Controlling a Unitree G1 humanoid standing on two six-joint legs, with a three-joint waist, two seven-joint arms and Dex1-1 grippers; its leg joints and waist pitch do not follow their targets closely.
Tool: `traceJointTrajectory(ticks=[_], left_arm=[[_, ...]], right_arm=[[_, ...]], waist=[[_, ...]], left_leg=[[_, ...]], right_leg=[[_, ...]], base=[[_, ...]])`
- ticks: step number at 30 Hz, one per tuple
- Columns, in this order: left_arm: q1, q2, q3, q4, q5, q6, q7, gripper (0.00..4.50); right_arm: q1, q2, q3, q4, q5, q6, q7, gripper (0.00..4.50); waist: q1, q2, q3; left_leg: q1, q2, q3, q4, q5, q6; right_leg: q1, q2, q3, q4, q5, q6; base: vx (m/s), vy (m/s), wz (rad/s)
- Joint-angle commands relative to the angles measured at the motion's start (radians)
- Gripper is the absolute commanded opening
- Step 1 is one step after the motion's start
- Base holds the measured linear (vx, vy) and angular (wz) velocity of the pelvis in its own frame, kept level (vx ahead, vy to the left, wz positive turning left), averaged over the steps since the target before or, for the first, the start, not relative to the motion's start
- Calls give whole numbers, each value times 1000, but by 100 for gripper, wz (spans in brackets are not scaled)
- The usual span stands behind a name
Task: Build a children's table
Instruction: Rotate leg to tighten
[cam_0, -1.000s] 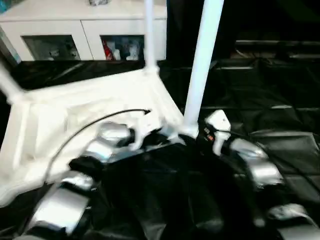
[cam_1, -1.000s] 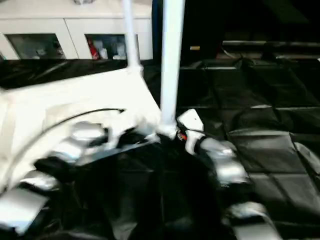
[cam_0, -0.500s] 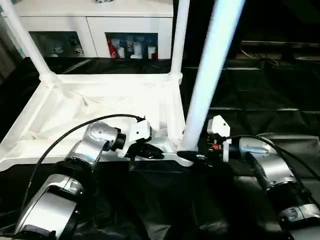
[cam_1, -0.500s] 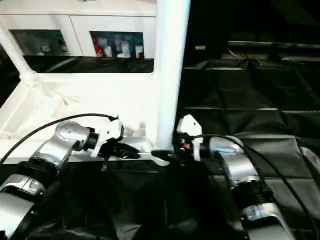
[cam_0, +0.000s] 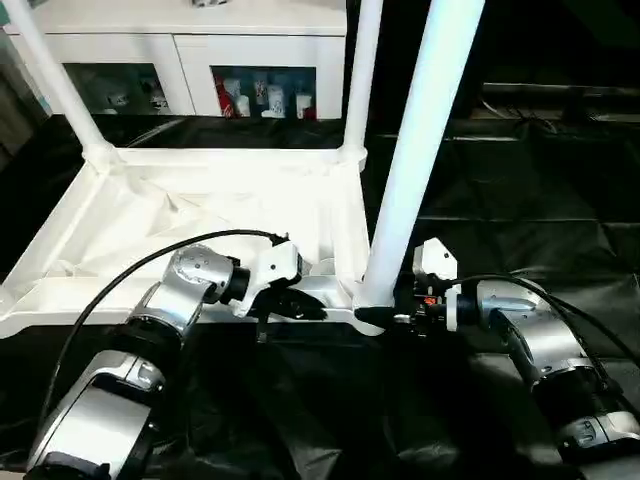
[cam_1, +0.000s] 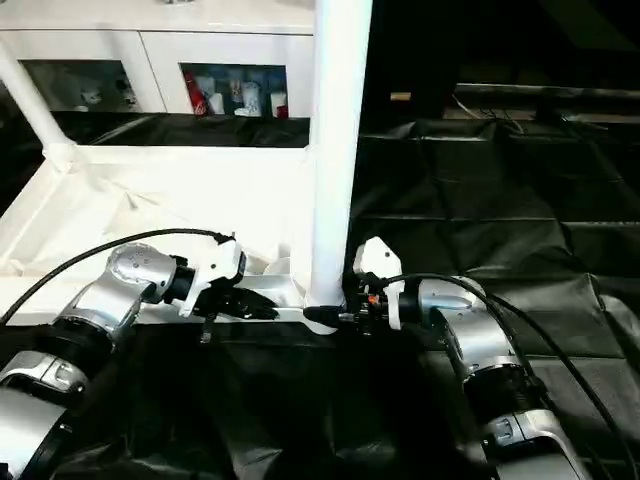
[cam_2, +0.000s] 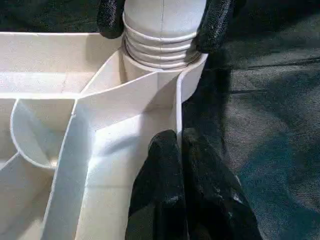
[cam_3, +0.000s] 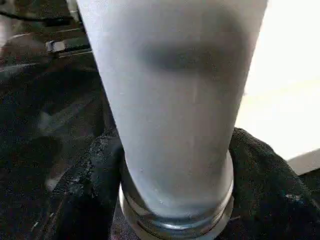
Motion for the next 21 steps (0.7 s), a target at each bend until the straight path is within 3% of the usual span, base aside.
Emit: traceJointTrajectory(ticks=[1,3,5,6,7,9,10,12,16,17,18,20,21], left_arm=[[3,-18,1,46,44,23,121,0],[-17,-58,9,87,68,43,251,0],[-22,-76,9,100,72,60,285,0],[-26,-95,7,109,78,66,314,0],[-29,-115,6,116,79,75,335,0],[-38,-165,6,130,76,91,382,0],[-45,-195,6,139,75,103,407,0],[-58,-234,4,151,78,113,443,0],[-72,-266,8,162,78,117,454,0],[-72,-265,8,160,77,116,446,0],[-69,-256,6,150,73,114,418,0],[-68,-251,7,148,72,114,408,0],[-59,-230,5,132,64,108,357,0]], right_arm=[[19,33,2,34,-22,-2,-73,272],[19,94,-48,89,-18,30,-231,272],[18,114,-62,108,-21,41,-288,270],[19,132,-68,119,-30,46,-339,270],[20,153,-75,129,-38,52,-394,270],[13,201,-78,151,-71,39,-517,270],[5,231,-78,166,-87,33,-582,270],[-4,271,-63,174,-115,25,-636,270],[-10,292,-17,166,-144,-39,-593,270],[-12,290,-16,165,-139,-50,-581,326],[-13,280,-28,154,-107,-45,-533,339],[-14,274,-32,149,-100,-45,-516,361],[-15,244,-31,134,-92,-59,-462,376]], waist=[[3,-16,-62],[-2,-16,-58],[-9,-17,-54],[-14,-11,-52],[-15,-13,-52],[-21,3,-44],[-27,-3,-40],[-37,-3,-34],[-39,-4,-40],[-38,-4,-41],[-38,-8,-43],[-36,-3,-44],[-37,-11,-44]], left_leg=[[36,80,-42,-72,-166,71],[40,81,-44,-81,-226,29],[46,80,-51,-90,-300,-27],[45,80,-54,-96,-325,-45],[46,81,-55,-98,-334,-50],[55,78,-58,-103,-417,-86],[58,76,-59,-104,-454,-95],[73,73,-74,-106,-562,-117],[76,73,-75,-116,-558,-104],[75,73,-72,-118,-535,-93],[71,73,-69,-119,-505,-80],[67,75,-65,-121,-472,-68],[63,74,-63,-120,-458,-60]], right_leg=[[22,-77,33,-60,-29,-278],[20,-80,36,-70,-131,-263],[19,-86,38,-84,-256,-234],[18,-83,38,-89,-289,-212],[18,-83,38,-90,-295,-204],[5,-82,40,-101,-349,-187],[2,-84,41,-108,-390,-179],[-3,-90,39,-123,-547,-132],[1,-85,41,-129,-491,-118],[2,-85,43,-128,-447,-128],[6,-83,43,-125,-397,-141],[9,-82,43,-119,-330,-159],[14,-82,41,-118,-312,-166]], base=[[0,0,0],[0,0,0],[0,0,0],[0,0,0],[0,0,0],[0,0,0],[0,0,0],[0,0,0],[0,0,0],[0,0,0],[0,0,0],[0,0,0],[0,0,0]])
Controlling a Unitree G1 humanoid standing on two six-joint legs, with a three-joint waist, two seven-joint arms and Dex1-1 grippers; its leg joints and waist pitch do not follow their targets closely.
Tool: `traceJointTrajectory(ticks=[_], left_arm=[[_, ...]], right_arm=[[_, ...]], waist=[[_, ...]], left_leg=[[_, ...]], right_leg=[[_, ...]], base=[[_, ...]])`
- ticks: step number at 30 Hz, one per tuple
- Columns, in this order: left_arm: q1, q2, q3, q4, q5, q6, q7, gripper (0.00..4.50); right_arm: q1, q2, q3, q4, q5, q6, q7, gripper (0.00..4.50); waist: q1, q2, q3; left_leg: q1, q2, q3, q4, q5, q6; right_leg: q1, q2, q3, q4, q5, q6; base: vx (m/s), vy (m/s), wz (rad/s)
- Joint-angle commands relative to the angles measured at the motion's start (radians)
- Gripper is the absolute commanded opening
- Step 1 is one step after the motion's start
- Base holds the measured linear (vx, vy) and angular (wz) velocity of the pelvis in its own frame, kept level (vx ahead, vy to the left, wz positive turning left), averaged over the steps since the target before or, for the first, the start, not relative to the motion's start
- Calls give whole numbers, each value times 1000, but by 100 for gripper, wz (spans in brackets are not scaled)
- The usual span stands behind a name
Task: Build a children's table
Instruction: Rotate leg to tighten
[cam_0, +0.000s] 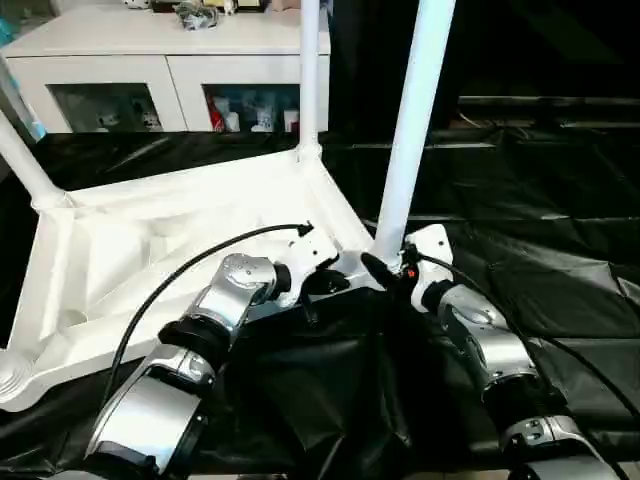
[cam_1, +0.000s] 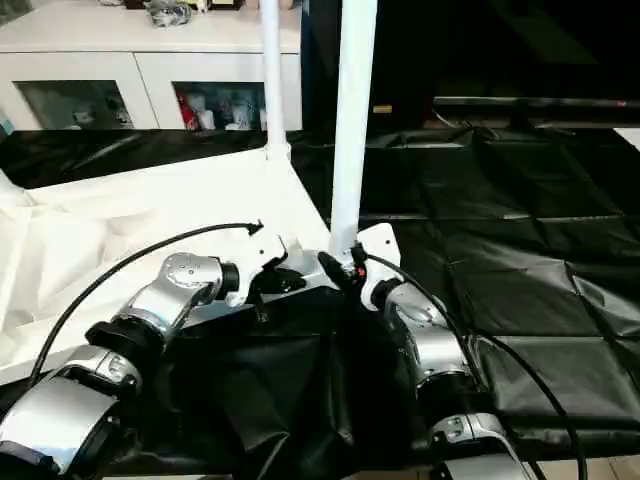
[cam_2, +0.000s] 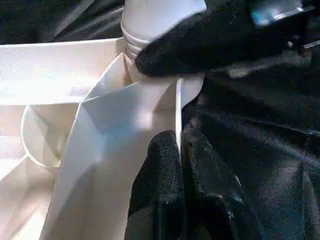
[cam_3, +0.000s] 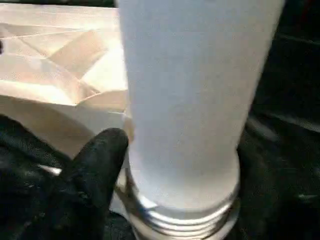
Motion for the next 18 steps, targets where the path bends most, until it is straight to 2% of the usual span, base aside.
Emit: traceJointTrajectory(ticks=[1,3,4,5,6,7,8,9,10,12,14,16,18], left_arm=[[7,-28,-38,-4,-12,-5,-55,0],[14,-6,-40,-14,-14,-13,-101,0],[20,15,-43,-21,-12,-21,-138,0],[20,15,-43,-21,-12,-21,-138,0],[27,38,-50,-29,-11,-39,-185,0],[34,67,-55,-39,-18,-55,-249,0],[39,86,-57,-46,-25,-64,-296,0],[40,98,-54,-50,-33,-63,-325,0],[39,106,-51,-51,-38,-59,-342,0],[39,128,-48,-58,-47,-57,-393,0],[36,137,-46,-53,-47,-67,-404,0],[36,145,-45,-53,-51,-68,-431,0],[38,149,-43,-61,-61,-65,-452,0]], right_arm=[[4,14,93,-18,11,-12,158,384],[3,-16,92,-32,27,-22,219,384],[2,-40,90,-46,45,-20,273,384],[2,-40,90,-46,45,-20,273,384],[0,-68,89,-56,57,-20,331,384],[-2,-102,94,-68,70,-13,402,384],[-3,-124,96,-76,78,-7,453,384],[-5,-140,99,-80,82,0,486,384],[-7,-150,100,-83,85,6,509,384],[-14,-178,106,-75,75,9,566,384],[-19,-188,111,-63,66,6,583,384],[-25,-195,116,-56,66,7,599,384],[-28,-192,113,-55,79,12,610,384]], waist=[[-2,-16,-41],[1,-15,-42],[2,-21,-41],[7,-20,-46],[8,-20,-52],[9,-21,-55],[12,-21,-59],[12,-23,-59],[13,-23,-61],[22,-22,-67],[31,-17,-70],[33,-19,-67],[33,-19,-62]], left_leg=[[32,87,-63,-98,-449,-53],[31,87,-57,-94,-412,-30],[28,87,-56,-93,-400,-20],[21,90,-55,-92,-348,3],[14,90,-54,-86,-283,26],[15,91,-52,-83,-259,38],[14,88,-46,-73,-211,65],[8,87,-45,-69,-184,82],[1,85,-44,-62,-138,111],[3,85,-39,-48,-84,150],[6,89,-37,-41,-68,160],[0,88,-38,-41,-70,155],[1,91,-40,-48,-126,132]], right_leg=[[-2,-73,38,-82,-303,-172],[-1,-77,39,-82,-281,-186],[2,-77,38,-82,-278,-189],[10,-76,36,-74,-245,-193],[14,-75,33,-66,-178,-204],[13,-73,31,-62,-144,-214],[12,-70,28,-53,-67,-237],[14,-70,27,-48,-27,-249],[15,-70,26,-38,41,-266],[9,-69,24,-23,135,-297],[2,-68,21,-17,171,-308],[3,-66,17,-14,163,-307],[3,-69,17,-21,70,-296]], base=[[0,0,0],[0,0,0],[0,0,0],[0,0,0],[52,-21,-4],[52,-21,-4],[0,0,0],[57,-28,-2],[57,-28,-2],[26,-16,-1],[0,0,0],[0,0,0],[0,0,0]])
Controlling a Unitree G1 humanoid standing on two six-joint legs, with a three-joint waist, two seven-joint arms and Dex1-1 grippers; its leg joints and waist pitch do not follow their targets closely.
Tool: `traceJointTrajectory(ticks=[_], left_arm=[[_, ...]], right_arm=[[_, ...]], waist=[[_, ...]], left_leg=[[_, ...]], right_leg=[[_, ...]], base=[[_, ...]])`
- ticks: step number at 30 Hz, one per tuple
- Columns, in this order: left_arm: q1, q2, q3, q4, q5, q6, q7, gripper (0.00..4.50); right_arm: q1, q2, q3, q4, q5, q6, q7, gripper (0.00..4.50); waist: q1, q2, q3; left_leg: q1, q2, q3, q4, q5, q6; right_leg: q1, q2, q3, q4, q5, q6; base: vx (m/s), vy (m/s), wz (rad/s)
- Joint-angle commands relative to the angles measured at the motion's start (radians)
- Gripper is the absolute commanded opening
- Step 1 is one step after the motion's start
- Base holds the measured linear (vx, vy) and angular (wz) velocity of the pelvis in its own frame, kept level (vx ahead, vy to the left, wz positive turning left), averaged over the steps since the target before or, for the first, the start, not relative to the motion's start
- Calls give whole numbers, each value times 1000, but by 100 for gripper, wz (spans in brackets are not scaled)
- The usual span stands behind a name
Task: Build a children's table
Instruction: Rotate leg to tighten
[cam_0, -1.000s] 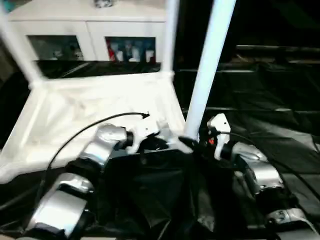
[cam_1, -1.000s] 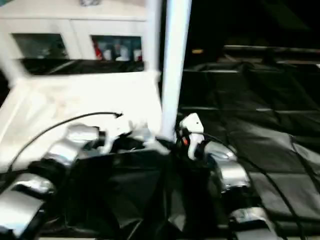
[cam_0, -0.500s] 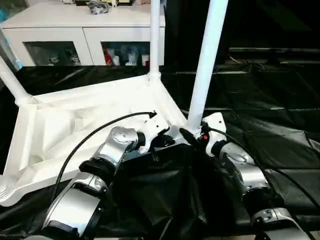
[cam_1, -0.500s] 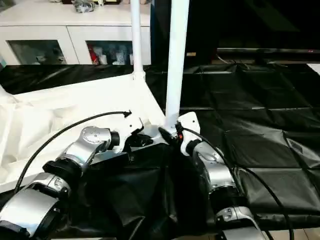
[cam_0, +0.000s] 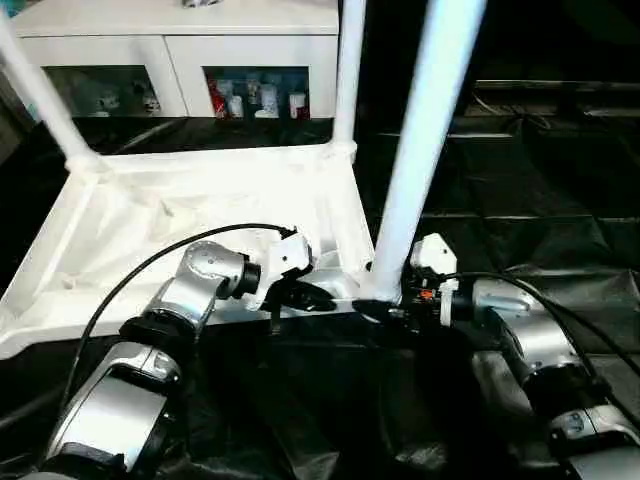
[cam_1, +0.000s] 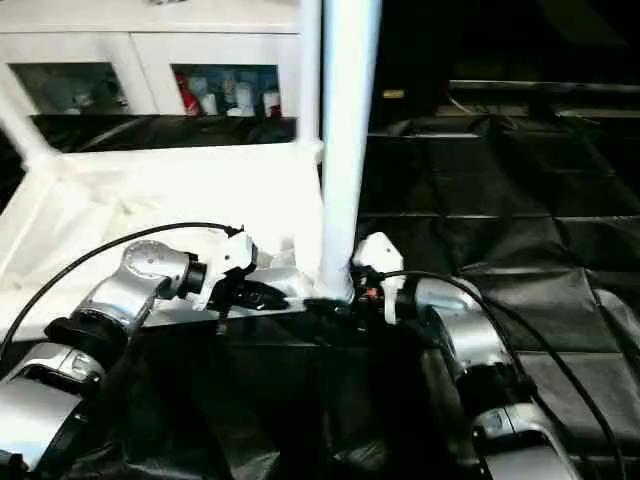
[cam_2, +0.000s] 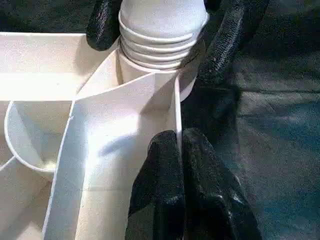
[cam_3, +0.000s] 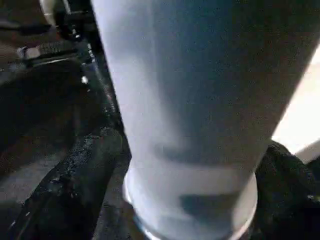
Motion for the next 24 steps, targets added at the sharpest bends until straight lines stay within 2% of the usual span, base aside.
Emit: traceJointTrajectory(ticks=[1,2,4,7,8,12,15,16,17,18,19,20,21,22,23,24], left_arm=[[19,-1,-26,12,2,9,-44,0],[19,-1,-26,12,2,9,-44,0],[21,0,-24,8,-2,10,-56,0],[22,0,-23,7,-3,9,-62,0],[22,0,-23,8,-2,8,-61,0],[23,0,-23,11,1,9,-57,0],[18,-7,-15,23,9,9,-13,0],[7,-18,-7,40,21,14,46,0],[6,-19,-6,42,23,15,52,0],[-4,-28,-2,58,35,25,105,0],[-17,-42,2,78,48,35,169,0],[-26,-51,5,90,56,41,210,0],[-34,-63,9,101,60,48,249,0],[-45,-83,21,113,56,62,293,0],[-51,-97,27,119,54,70,321,0],[-56,-111,29,125,56,76,352,0]], right_arm=[[-8,-4,5,3,16,9,26,384],[-8,-4,5,3,16,9,26,358],[-10,1,2,0,27,17,37,346],[-13,10,0,7,29,23,53,332],[-12,11,1,7,29,22,53,309],[-5,16,2,3,32,27,56,285],[13,21,6,-3,25,35,35,279],[30,28,10,-4,8,35,-4,278],[32,31,8,-1,3,34,-21,277],[32,49,1,27,-25,22,-108,277],[27,72,-12,64,-50,15,-211,277],[24,87,-21,88,-64,12,-275,277],[21,103,-31,108,-70,16,-328,277],[17,127,-46,131,-74,27,-404,276],[13,144,-58,146,-74,35,-458,276],[9,162,-71,161,-72,44,-510,276]], waist=[[0,-16,-63],[0,-16,-61],[0,-16,-59],[0,-15,-58],[-1,-14,-59],[1,-15,-63],[2,-14,-64],[3,-13,-62],[3,-12,-58],[2,-11,-55],[0,-9,-54],[-8,-8,-47],[-10,-8,-45],[-17,-10,-40],[-19,-5,-39],[-22,-7,-38]], left_leg=[[35,82,-41,-66,-141,117],[37,83,-42,-69,-165,101],[40,85,-43,-74,-192,78],[41,86,-42,-78,-212,56],[41,85,-42,-78,-208,52],[38,81,-41,-71,-158,71],[37,81,-41,-70,-151,80],[37,82,-42,-71,-160,78],[39,83,-42,-75,-191,65],[43,84,-43,-81,-236,42],[44,86,-44,-84,-255,24],[51,85,-47,-92,-326,-22],[55,83,-51,-95,-365,-41],[56,81,-56,-98,-419,-68],[59,82,-65,-100,-455,-85],[60,83,-66,-103,-468,-91]], right_leg=[[32,-65,33,-49,32,-285],[31,-66,34,-53,-7,-281],[29,-66,35,-58,-56,-272],[29,-68,37,-60,-76,-269],[29,-67,37,-58,-65,-269],[33,-67,35,-50,13,-275],[33,-68,34,-50,22,-277],[33,-68,34,-53,3,-274],[30,-68,35,-60,-43,-269],[30,-70,36,-66,-111,-260],[26,-72,38,-68,-141,-256],[20,-73,41,-79,-234,-242],[20,-76,40,-85,-290,-230],[19,-81,42,-95,-390,-203],[18,-87,43,-102,-467,-173],[16,-83,43,-106,-483,-161]], base=[[0,0,0],[0,0,0],[0,0,0],[0,0,0],[0,0,0],[0,0,0],[0,0,0],[0,0,0],[0,0,0],[0,0,0],[0,0,0],[0,0,0],[-56,1,-2],[-56,1,-2],[-56,11,-6],[-53,18,-8]])
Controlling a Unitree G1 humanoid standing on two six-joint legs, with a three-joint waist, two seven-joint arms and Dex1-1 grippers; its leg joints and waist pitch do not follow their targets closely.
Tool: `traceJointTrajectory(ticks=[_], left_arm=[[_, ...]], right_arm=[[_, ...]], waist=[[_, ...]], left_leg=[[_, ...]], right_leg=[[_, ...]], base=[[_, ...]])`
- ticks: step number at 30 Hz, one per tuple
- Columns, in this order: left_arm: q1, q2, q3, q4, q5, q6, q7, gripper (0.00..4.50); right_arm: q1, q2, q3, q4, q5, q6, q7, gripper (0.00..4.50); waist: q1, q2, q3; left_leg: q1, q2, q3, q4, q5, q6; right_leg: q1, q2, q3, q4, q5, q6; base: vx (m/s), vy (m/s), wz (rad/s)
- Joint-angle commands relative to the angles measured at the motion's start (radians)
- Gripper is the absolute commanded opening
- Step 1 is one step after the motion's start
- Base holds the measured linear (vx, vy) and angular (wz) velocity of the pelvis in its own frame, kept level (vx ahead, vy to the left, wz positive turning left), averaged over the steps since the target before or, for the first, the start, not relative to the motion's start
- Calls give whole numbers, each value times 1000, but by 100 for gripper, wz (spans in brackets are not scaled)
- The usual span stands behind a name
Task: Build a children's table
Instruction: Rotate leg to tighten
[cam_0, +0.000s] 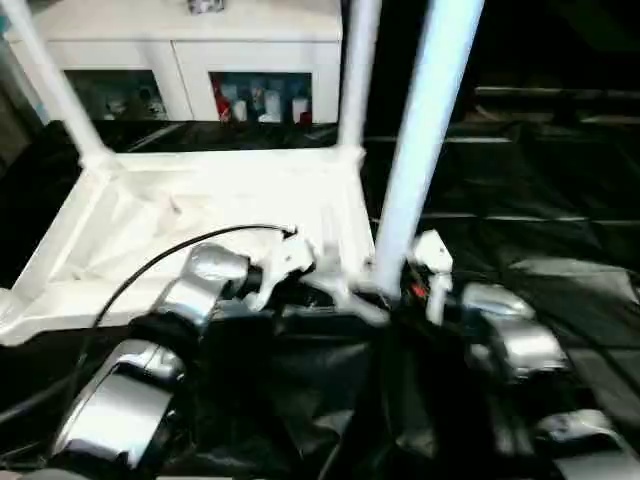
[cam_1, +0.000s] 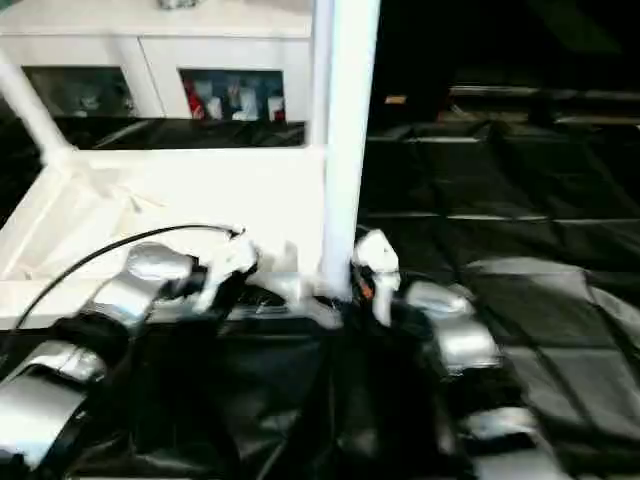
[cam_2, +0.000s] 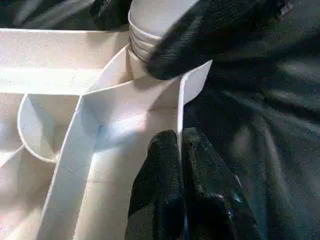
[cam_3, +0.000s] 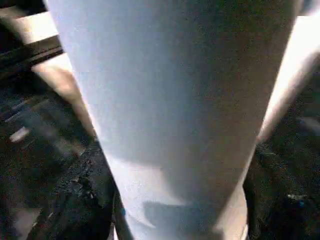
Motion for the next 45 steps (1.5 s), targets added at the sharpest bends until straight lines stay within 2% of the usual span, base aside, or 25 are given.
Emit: traceJointTrajectory(ticks=[1,2,3,4,5,7,9,11,13,16,19,20,22,23,24,25,27,29,31,32,34,36,39,43,45], left_arm=[[-15,-50,18,36,17,44,145,0],[-15,-50,18,36,17,44,145,0],[-26,-85,22,47,21,58,213,0],[-31,-107,24,49,20,67,243,0],[-36,-124,26,54,20,70,262,0],[-40,-145,26,59,21,70,275,0],[-40,-152,22,58,21,64,266,0],[-40,-152,16,57,22,59,249,0],[-34,-134,11,52,23,44,218,0],[-23,-107,4,42,24,14,169,0],[-3,-68,1,22,16,-17,84,0],[-3,-67,1,22,16,-17,83,0],[25,-10,-19,-2,10,-45,-61,0],[29,-2,-21,-6,7,-51,-83,0],[39,16,-22,-18,-4,-50,-139,0],[48,33,-19,-31,-20,-49,-195,0],[55,49,-17,-44,-36,-45,-246,0],[60,71,-10,-54,-52,-46,-299,0],[59,85,-4,-56,-58,-48,-322,0],[59,90,-4,-56,-59,-52,-327,0],[59,99,-2,-58,-64,-58,-341,0],[63,107,0,-65,-70,-56,-359,0],[66,108,1,-70,-70,-55,-362,0],[68,106,5,-72,-67,-56,-365,0],[68,105,5,-72,-67,-57,-365,0]], right_arm=[[12,47,2,90,-57,56,-167,276],[12,47,2,90,-57,56,-167,276],[-7,88,-14,119,-58,95,-275,276],[-24,111,-14,135,-61,107,-317,276],[-37,129,-11,148,-69,108,-340,276],[-54,153,0,162,-85,94,-357,276],[-58,160,16,158,-95,67,-332,331],[-60,160,28,146,-94,30,-291,345],[-54,143,33,117,-74,15,-206,364],[-39,112,47,66,-41,12,-75,381],[-7,37,100,-6,-31,-11,94,381],[-7,36,101,-8,-31,-11,97,381],[13,-28,107,-60,-14,-3,232,381],[14,-36,105,-65,-11,-1,248,381],[19,-56,102,-81,-2,8,291,381],[22,-75,100,-96,7,21,338,381],[25,-96,102,-109,13,31,377,381],[33,-129,112,-135,27,50,429,381],[37,-154,120,-150,30,54,456,381],[39,-160,122,-154,27,51,460,381],[43,-168,116,-163,29,54,477,381],[45,-169,110,-170,37,65,496,381],[46,-165,115,-169,39,74,503,354],[49,-158,118,-172,48,84,499,326],[49,-157,118,-172,48,85,499,326]], waist=[[-10,-1,-38],[-17,-3,-34],[-22,0,-36],[-24,-1,-38],[-29,6,-38],[-31,5,-39],[-28,4,-44],[-25,2,-44],[-23,-4,-45],[-16,-6,-48],[-6,-8,-51],[-4,-10,-53],[1,-10,-58],[5,-12,-63],[4,-9,-66],[5,-10,-69],[8,-6,-71],[14,-9,-72],[17,-7,-76],[19,-10,-74],[18,-8,-72],[18,-8,-68],[18,-10,-65],[18,-10,-66],[18,-11,-67]], left_leg=[[43,84,-71,-106,-490,-97],[51,81,-72,-108,-542,-111],[53,79,-75,-112,-570,-118],[53,80,-76,-114,-568,-120],[53,79,-76,-118,-576,-126],[55,75,-75,-118,-587,-123],[52,75,-71,-119,-539,-101],[51,76,-66,-119,-510,-94],[48,76,-63,-117,-492,-80],[41,79,-59,-114,-424,-37],[37,82,-53,-106,-347,-3],[32,83,-51,-103,-316,13],[30,82,-47,-96,-270,36],[26,81,-46,-89,-223,56],[23,82,-44,-84,-174,78],[23,81,-43,-80,-149,89],[25,82,-37,-69,-97,122],[21,82,-39,-63,-91,126],[21,83,-40,-59,-79,130],[19,83,-39,-59,-78,132],[19,84,-40,-63,-117,117],[21,85,-41,-68,-169,87],[21,86,-41,-72,-203,60],[23,85,-41,-72,-205,42],[21,84,-41,-70,-184,49]], right_leg=[[1,-78,43,-104,-484,-155],[-5,-72,39,-110,-509,-141],[-3,-70,38,-111,-506,-134],[-2,-71,38,-111,-491,-134],[-5,-67,39,-112,-463,-137],[-7,-66,38,-115,-441,-135],[0,-68,40,-116,-373,-138],[-2,-65,41,-113,-319,-152],[4,-69,43,-111,-296,-164],[14,-69,42,-106,-270,-172],[19,-71,41,-103,-234,-190],[22,-68,40,-97,-205,-203],[24,-69,38,-91,-163,-221],[30,-69,35,-81,-102,-234],[29,-67,33,-71,-22,-256],[30,-65,30,-66,15,-266],[23,-63,29,-54,108,-301],[26,-64,29,-45,126,-307],[25,-61,26,-38,149,-304],[22,-59,25,-37,145,-302],[21,-61,25,-42,86,-297],[20,-63,27,-49,11,-291],[19,-65,30,-55,-45,-285],[19,-65,32,-55,-58,-278],[21,-64,31,-51,-32,-279]], base=[[-53,18,-8],[-54,25,-8],[0,0,0],[0,0,0],[0,0,0],[0,0,0],[0,0,0],[0,0,0],[0,0,0],[0,0,0],[0,0,0],[0,0,0],[56,-33,-1],[59,-35,-1],[54,-34,-2],[54,-34,-2],[0,0,0],[0,0,0],[0,0,0],[0,0,0],[0,0,0],[0,0,0],[0,0,0],[0,0,0],[0,0,0]])
